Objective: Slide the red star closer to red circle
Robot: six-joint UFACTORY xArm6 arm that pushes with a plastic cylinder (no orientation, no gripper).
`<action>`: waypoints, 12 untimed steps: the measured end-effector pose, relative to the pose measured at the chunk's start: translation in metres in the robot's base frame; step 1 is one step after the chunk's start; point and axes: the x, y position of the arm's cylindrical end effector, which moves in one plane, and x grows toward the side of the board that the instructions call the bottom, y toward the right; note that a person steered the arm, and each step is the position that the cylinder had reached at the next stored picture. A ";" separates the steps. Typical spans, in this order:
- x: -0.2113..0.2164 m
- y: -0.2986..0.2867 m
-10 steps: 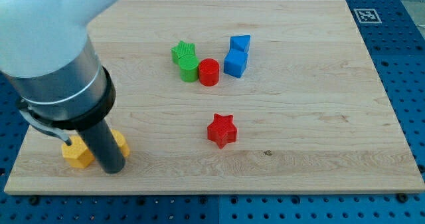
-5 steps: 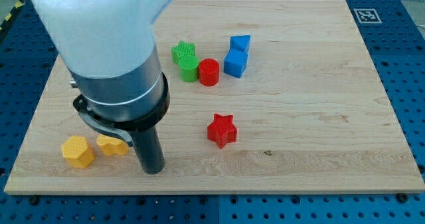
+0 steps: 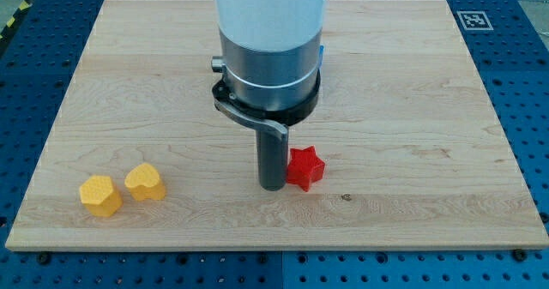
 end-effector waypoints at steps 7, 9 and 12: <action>-0.009 0.098; -0.011 0.073; -0.059 0.061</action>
